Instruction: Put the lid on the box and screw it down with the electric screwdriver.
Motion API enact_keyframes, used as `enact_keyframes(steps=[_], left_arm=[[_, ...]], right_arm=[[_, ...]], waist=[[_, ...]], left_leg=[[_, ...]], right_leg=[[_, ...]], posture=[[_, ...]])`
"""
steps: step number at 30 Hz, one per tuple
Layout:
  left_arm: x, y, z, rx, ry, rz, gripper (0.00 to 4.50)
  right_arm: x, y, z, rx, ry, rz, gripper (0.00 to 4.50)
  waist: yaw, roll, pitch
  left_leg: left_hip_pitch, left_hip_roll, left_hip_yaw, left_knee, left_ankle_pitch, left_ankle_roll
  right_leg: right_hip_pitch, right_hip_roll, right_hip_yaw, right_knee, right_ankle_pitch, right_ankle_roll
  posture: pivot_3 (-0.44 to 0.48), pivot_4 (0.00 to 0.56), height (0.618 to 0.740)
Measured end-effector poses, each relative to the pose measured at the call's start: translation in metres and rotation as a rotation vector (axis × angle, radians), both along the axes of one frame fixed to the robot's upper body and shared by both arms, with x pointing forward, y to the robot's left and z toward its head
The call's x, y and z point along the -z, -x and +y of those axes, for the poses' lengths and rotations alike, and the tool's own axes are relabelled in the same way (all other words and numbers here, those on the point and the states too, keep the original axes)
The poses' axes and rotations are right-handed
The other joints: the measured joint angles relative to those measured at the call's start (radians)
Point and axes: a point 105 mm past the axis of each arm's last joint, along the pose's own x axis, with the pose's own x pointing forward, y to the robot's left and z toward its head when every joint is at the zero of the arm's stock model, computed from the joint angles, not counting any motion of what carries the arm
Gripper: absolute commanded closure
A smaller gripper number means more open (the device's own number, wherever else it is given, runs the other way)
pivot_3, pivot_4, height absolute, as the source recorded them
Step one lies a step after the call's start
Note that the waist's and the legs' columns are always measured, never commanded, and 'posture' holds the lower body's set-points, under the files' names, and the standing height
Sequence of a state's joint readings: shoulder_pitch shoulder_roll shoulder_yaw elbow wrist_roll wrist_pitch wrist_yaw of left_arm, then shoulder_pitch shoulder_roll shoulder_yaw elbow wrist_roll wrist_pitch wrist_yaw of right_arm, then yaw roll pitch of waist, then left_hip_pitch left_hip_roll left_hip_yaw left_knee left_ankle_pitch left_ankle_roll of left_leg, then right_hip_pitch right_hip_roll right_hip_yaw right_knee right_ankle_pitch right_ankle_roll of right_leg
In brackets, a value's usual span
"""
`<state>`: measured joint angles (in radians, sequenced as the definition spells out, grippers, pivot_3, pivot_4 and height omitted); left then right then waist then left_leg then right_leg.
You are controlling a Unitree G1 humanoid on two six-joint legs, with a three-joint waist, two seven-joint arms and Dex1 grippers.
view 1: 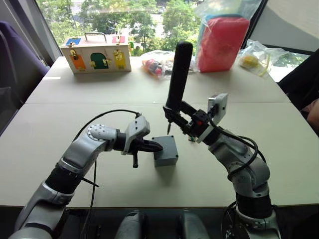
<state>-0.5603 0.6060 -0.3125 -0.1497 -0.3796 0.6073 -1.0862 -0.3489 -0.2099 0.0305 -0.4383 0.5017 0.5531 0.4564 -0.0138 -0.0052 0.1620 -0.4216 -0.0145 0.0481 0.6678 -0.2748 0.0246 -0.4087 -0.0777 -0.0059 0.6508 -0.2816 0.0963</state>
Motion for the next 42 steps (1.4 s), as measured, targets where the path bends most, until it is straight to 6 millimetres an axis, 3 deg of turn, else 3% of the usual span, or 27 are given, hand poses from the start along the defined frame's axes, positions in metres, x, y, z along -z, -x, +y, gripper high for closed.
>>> enact_keyframes(steps=[18,26,31,42], left_arm=[[0.004,-0.001,-0.001,0.002,0.0,-0.026,4.5],[0.005,0.0,-0.001,0.001,-0.001,-0.023,4.5],[0.008,0.0,0.0,-0.002,-0.018,-0.026,4.5],[0.015,0.002,0.0,-0.006,-0.029,-0.009,4.5]], right_arm=[[0.02,-0.008,-0.018,0.123,0.029,-0.014,2.64],[0.025,-0.004,-0.015,0.112,0.064,-0.054,2.64],[0.036,0.006,-0.012,0.103,0.139,-0.077,2.64],[0.047,0.0,-0.014,0.195,0.113,-0.028,2.64]], waist=[[0.002,0.0,0.0],[0.003,0.0,0.0],[0.001,-0.003,-0.004],[0.003,-0.01,-0.027]], left_leg=[[0.003,0.0,0.0,0.0,0.0,0.0],[0.004,0.0,0.0,0.0,0.0,0.0],[0.016,0.0,0.0,-0.002,-0.001,0.001],[0.02,0.001,-0.001,-0.003,-0.002,0.001]], right_leg=[[0.003,-0.001,0.0,0.0,0.0,0.0],[0.004,-0.001,0.0,0.0,0.0,0.0],[0.017,-0.001,0.0,-0.003,-0.001,0.0],[0.02,-0.003,0.0,-0.004,-0.002,-0.003]], posture=[[0.0,0.15,0.74],[0.0,0.15,0.74],[0.0,0.15,0.74],[0.0,0.15,0.74]])
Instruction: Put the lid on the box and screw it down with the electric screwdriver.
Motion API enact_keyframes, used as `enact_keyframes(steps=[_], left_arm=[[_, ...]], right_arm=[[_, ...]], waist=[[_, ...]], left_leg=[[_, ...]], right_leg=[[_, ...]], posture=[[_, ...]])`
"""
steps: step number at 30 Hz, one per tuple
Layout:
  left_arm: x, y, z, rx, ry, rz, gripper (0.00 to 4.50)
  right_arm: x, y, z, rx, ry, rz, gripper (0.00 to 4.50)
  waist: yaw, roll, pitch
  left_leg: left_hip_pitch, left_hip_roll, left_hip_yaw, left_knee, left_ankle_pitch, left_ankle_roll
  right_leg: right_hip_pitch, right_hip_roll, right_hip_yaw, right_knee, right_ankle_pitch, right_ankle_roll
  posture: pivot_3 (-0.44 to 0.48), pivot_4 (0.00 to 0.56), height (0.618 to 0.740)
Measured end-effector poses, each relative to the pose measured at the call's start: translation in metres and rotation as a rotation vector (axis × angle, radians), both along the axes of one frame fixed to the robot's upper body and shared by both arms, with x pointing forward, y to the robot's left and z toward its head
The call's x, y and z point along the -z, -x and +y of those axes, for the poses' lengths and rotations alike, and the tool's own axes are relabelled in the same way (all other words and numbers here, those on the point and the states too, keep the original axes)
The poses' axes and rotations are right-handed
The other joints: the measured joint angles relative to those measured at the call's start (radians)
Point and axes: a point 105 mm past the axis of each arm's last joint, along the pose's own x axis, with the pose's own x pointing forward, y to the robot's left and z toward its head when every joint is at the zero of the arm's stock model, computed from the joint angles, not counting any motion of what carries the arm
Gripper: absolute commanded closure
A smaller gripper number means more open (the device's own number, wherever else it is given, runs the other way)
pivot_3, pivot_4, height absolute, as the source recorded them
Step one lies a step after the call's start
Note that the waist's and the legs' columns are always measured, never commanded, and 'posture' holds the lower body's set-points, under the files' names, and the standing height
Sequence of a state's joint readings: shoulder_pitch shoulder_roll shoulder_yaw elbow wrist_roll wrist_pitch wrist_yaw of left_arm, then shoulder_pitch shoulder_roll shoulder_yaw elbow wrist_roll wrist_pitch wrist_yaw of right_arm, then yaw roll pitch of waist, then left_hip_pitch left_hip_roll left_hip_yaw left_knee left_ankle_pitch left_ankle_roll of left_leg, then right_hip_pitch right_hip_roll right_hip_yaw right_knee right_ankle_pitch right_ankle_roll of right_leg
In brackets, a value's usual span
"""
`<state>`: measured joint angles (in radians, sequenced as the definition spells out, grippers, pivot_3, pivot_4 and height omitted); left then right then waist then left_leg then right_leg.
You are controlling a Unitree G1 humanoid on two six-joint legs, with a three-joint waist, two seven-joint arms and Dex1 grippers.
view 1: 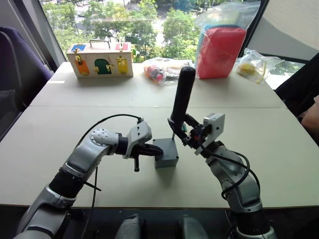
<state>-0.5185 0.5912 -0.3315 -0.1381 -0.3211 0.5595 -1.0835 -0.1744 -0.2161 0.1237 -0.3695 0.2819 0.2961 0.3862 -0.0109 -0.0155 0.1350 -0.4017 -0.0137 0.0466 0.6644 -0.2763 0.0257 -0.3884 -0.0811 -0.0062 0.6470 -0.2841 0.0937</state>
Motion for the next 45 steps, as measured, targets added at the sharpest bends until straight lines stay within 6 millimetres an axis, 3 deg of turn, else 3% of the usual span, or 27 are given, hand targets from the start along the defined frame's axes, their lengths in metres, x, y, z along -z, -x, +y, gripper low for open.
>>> enact_keyframes(steps=[9,26,31,34,37,40,43,45], left_arm=[[0.002,0.0,0.0,-0.002,-0.01,0.001,4.5],[0.004,-0.001,0.0,0.001,-0.01,0.002,4.5],[0.002,0.0,-0.001,0.009,-0.008,-0.003,4.5],[0.0,0.0,-0.002,0.022,-0.002,-0.018,4.5],[-0.002,-0.005,-0.003,0.016,0.018,-0.028,4.5],[-0.002,-0.009,-0.007,0.012,0.037,-0.026,4.5],[-0.005,-0.011,-0.01,0.002,0.07,0.001,4.5],[-0.007,-0.011,-0.009,0.003,0.074,0.009,4.5]], right_arm=[[0.005,0.005,0.0,-0.013,0.05,-0.023,2.64],[0.003,0.004,0.0,-0.014,0.063,-0.031,2.64],[-0.014,-0.002,0.0,-0.023,0.078,-0.013,2.64],[-0.035,-0.009,-0.009,-0.008,0.108,-0.012,2.64],[-0.078,-0.022,-0.03,0.064,0.068,-0.048,2.64],[-0.112,-0.023,-0.038,0.066,-0.003,-0.07,2.64],[-0.111,-0.029,-0.047,0.05,-0.025,0.101,2.64],[-0.092,-0.037,-0.075,0.108,0.023,0.329,2.64]], waist=[[0.0,0.0,-0.006],[-0.001,0.0,-0.009],[0.0,0.005,-0.005],[0.002,0.008,-0.003],[-0.001,0.01,-0.002],[-0.002,0.01,-0.002],[-0.004,0.011,-0.001],[0.001,0.011,0.003]], left_leg=[[0.009,0.0,0.0,-0.005,-0.001,0.0],[0.01,-0.001,0.0,-0.014,-0.001,-0.001],[0.008,-0.002,0.0,-0.015,-0.001,0.0],[0.0,-0.004,0.0,-0.014,0.0,-0.001],[-0.008,-0.005,0.0,-0.013,0.0,-0.001],[-0.007,-0.005,0.0,-0.016,0.0,-0.001],[-0.008,-0.005,-0.001,-0.016,0.0,0.0],[-0.009,-0.005,-0.001,-0.014,0.0,0.0]], right_leg=[[0.004,-0.002,0.0,-0.003,-0.003,-0.005],[0.004,-0.004,0.0,-0.011,-0.003,-0.006],[0.002,-0.006,0.0,-0.012,-0.003,-0.007],[-0.002,-0.007,0.0,-0.012,-0.002,-0.006],[-0.009,-0.008,0.0,-0.011,0.0,-0.003],[-0.01,-0.007,-0.001,-0.012,0.0,-0.002],[-0.01,-0.007,-0.001,-0.012,0.0,-0.002],[-0.009,-0.008,-0.002,-0.012,0.0,-0.002]], posture=[[0.0,0.15,0.74],[0.0,0.15,0.74],[0.0,0.15,0.74],[0.0,0.15,0.74],[0.0,0.15,0.74],[0.0,0.15,0.74],[0.0,0.15,0.74],[0.0,0.15,0.74]])
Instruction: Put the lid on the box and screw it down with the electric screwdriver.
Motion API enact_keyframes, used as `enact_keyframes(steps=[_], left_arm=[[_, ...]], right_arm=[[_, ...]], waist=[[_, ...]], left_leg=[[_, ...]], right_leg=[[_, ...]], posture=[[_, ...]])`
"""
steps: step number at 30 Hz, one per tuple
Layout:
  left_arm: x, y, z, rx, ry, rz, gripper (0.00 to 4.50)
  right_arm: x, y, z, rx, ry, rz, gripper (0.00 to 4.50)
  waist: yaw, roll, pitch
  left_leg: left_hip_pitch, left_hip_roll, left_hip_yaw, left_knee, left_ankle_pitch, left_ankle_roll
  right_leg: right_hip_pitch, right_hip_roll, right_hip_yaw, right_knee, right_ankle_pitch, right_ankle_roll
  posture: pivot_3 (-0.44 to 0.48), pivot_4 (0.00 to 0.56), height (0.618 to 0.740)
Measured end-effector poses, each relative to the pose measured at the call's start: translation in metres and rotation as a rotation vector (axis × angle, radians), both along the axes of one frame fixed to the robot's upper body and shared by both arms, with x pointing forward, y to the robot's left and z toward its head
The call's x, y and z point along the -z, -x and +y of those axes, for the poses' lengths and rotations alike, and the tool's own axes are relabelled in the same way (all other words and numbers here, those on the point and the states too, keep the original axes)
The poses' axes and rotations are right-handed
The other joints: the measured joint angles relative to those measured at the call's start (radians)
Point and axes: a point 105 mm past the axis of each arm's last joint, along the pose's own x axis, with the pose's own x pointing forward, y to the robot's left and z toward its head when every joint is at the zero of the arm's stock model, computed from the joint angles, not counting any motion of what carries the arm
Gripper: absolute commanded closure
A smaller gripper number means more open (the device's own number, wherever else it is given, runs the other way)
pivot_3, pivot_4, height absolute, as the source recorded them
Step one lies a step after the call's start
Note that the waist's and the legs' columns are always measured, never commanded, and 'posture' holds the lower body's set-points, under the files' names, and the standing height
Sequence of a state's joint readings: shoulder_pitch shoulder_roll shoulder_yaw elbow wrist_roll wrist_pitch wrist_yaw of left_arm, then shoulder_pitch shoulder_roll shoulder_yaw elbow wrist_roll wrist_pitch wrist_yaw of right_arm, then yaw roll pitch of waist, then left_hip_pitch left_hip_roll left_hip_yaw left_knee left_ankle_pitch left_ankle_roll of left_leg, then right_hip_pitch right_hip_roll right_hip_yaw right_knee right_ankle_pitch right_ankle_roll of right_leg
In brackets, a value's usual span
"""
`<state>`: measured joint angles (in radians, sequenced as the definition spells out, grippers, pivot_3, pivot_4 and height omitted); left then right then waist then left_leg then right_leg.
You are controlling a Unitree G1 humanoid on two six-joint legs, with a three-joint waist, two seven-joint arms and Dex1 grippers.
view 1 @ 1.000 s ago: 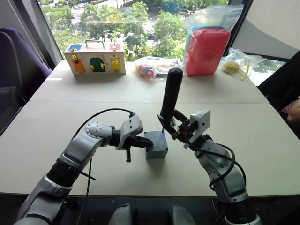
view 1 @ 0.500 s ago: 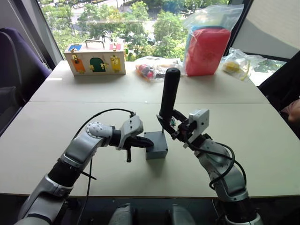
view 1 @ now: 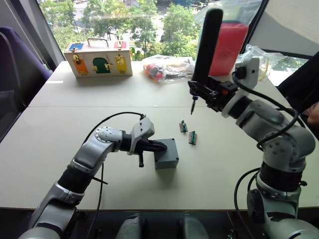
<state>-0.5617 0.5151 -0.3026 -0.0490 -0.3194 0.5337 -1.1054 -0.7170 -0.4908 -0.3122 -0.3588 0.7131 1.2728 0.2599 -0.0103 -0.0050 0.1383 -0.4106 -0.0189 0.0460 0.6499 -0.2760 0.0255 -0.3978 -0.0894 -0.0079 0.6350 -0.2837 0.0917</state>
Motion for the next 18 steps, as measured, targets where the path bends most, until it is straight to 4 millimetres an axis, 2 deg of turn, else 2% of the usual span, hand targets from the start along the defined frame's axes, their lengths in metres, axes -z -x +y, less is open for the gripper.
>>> enact_keyframes(steps=[1,2,5,7,10,18], left_arm=[[-0.003,0.0,0.003,0.001,-0.005,-0.009,4.5],[-0.01,0.001,0.009,0.01,-0.014,-0.029,4.5],[-0.024,0.005,0.014,0.043,-0.02,-0.069,4.5],[-0.029,0.013,0.015,0.093,-0.039,-0.089,4.5],[-0.031,0.024,0.019,0.155,-0.085,-0.124,4.5],[-0.023,0.022,0.012,0.149,-0.111,-0.17,4.5]], right_arm=[[0.01,-0.001,-0.02,0.05,0.031,0.11,2.64],[0.026,0.001,-0.059,0.152,0.069,0.297,2.64],[0.038,0.011,-0.102,0.248,0.075,0.475,2.64],[0.04,0.018,-0.121,0.269,0.08,0.555,2.64],[0.043,0.031,-0.134,0.249,0.092,0.662,2.64],[0.095,0.041,-0.134,0.222,0.065,0.925,2.64]], waist=[[0.004,0.0,0.002],[0.005,0.001,0.003],[-0.001,0.007,0.006],[-0.007,0.009,0.008],[-0.013,0.011,0.009],[-0.001,0.01,0.017]], left_leg=[[-0.002,-0.001,0.0,0.0,0.0,0.001],[-0.003,-0.001,0.0,0.001,0.0,0.001],[-0.015,-0.003,0.001,0.001,0.0,0.002],[-0.016,-0.003,0.003,0.0,0.003,-0.003],[-0.015,-0.001,0.004,-0.001,0.003,-0.002],[-0.016,0.0,0.003,0.009,0.003,0.008]], right_leg=[[-0.001,-0.002,-0.001,-0.001,0.0,0.0],[-0.001,-0.002,-0.002,-0.001,0.0,-0.001],[-0.012,-0.004,-0.002,-0.003,0.0,0.001],[-0.013,-0.003,-0.002,-0.004,0.002,0.003],[-0.013,0.001,-0.001,-0.005,0.001,0.003],[-0.01,0.001,-0.001,-0.002,0.007,0.007]], posture=[[0.0,0.15,0.74],[0.0,0.15,0.74],[0.0,0.15,0.74],[0.0,0.15,0.74],[0.0,0.15,0.74],[0.0,0.15,0.74]])
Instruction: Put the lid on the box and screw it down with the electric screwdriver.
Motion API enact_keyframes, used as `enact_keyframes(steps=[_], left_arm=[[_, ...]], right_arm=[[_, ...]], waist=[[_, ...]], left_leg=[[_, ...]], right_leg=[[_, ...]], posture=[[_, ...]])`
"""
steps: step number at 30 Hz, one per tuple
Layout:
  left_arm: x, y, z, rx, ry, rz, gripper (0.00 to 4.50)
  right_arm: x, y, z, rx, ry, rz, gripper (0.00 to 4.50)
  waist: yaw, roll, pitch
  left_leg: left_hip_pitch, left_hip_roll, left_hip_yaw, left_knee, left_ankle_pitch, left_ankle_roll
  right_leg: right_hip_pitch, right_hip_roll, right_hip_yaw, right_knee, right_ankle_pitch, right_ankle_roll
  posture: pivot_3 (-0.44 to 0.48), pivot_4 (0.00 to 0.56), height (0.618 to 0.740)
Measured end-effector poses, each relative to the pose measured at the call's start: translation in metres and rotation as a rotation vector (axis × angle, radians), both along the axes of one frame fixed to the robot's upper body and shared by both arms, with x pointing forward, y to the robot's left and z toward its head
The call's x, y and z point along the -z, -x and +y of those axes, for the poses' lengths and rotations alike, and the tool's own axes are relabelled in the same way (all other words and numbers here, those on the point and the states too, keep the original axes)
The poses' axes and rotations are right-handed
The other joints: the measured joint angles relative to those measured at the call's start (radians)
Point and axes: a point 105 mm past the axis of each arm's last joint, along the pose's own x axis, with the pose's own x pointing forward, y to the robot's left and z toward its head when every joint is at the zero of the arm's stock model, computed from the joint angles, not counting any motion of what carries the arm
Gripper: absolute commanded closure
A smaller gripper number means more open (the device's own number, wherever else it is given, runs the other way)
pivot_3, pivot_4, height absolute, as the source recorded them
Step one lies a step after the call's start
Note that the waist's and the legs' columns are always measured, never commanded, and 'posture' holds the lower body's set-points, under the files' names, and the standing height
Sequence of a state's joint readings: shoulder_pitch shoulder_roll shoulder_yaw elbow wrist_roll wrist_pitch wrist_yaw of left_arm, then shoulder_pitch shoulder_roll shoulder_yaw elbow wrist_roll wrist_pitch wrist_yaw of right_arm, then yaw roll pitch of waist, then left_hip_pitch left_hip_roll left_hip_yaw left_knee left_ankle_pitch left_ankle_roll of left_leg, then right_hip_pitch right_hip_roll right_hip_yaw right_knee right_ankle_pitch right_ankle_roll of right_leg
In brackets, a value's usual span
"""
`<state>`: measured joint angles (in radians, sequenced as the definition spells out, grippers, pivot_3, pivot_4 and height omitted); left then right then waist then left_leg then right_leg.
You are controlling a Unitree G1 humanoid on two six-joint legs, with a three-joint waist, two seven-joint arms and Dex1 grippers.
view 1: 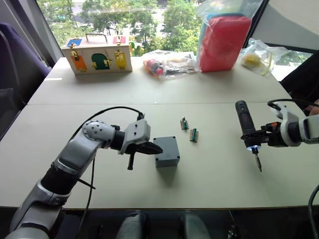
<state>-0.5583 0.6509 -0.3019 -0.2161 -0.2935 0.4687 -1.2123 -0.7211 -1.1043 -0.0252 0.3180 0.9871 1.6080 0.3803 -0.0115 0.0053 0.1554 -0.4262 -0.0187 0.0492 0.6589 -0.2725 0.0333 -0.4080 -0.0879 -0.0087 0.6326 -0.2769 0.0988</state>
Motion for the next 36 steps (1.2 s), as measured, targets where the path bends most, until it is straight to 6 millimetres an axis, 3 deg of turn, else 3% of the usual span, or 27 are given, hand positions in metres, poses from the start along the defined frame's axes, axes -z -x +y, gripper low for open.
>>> enact_keyframes(steps=[6,11,13,14,18,24,31,36], left_arm=[[0.005,0.0,0.004,-0.04,-0.011,0.021,4.5],[0.005,-0.001,0.005,-0.061,-0.009,0.027,4.5],[0.004,-0.002,0.006,-0.068,-0.007,0.025,4.5],[0.004,-0.002,0.006,-0.069,-0.006,0.025,4.5],[0.002,-0.006,0.005,-0.083,0.003,0.02,4.5],[0.002,-0.01,0.006,-0.095,0.006,0.027,4.5],[0.004,-0.01,0.01,-0.105,-0.008,0.045,4.5],[0.008,-0.018,0.026,-0.165,-0.033,0.065,4.5]], right_arm=[[0.03,0.015,-0.001,-0.001,0.004,0.119,2.64],[0.031,0.011,-0.007,0.045,0.032,0.119,2.64],[0.032,0.009,-0.009,0.06,0.038,0.116,1.67],[0.032,0.008,-0.009,0.065,0.033,0.11,1.52],[0.03,0.005,-0.01,0.078,0.036,0.086,0.2],[0.028,0.003,-0.013,0.053,0.134,0.036,0.04],[-0.012,-0.017,-0.001,0.006,0.125,-0.14,0.04],[-0.066,-0.037,0.009,-0.083,0.209,-0.405,0.04]], waist=[[0.001,0.0,0.0],[0.0,0.0,0.0],[0.0,0.0,0.0],[0.0,0.0,0.0],[0.002,-0.001,-0.001],[0.001,-0.002,-0.001],[-0.002,-0.001,0.0],[0.0,0.0,0.0]], left_leg=[[-0.001,-0.001,0.0,0.005,-0.002,0.003],[-0.001,-0.001,0.0,0.005,-0.002,0.003],[-0.001,-0.001,0.0,0.005,-0.002,0.003],[-0.001,-0.001,0.0,0.005,-0.002,0.003],[0.0,-0.001,-0.001,0.006,-0.002,0.003],[-0.001,-0.001,0.0,0.006,-0.002,0.003],[-0.001,-0.001,-0.001,0.005,-0.002,0.003],[-0.001,-0.001,-0.001,0.005,-0.002,0.003]], right_leg=[[0.002,-0.002,0.0,0.0,0.001,0.001],[0.002,-0.002,0.0,0.0,0.001,0.001],[0.002,-0.002,0.0,0.0,0.001,0.001],[0.002,-0.002,0.0,0.0,0.001,0.001],[0.004,-0.002,0.0,-0.001,0.001,0.001],[0.003,-0.002,0.0,-0.001,0.001,0.002],[0.002,-0.002,0.0,0.0,0.002,0.003],[0.002,-0.002,0.0,0.0,0.002,0.003]], posture=[[0.0,0.15,0.74],[0.0,0.15,0.74],[0.0,0.15,0.74],[0.0,0.15,0.74],[0.0,0.15,0.74],[0.0,0.15,0.74],[0.0,0.15,0.74],[0.0,0.15,0.74]])
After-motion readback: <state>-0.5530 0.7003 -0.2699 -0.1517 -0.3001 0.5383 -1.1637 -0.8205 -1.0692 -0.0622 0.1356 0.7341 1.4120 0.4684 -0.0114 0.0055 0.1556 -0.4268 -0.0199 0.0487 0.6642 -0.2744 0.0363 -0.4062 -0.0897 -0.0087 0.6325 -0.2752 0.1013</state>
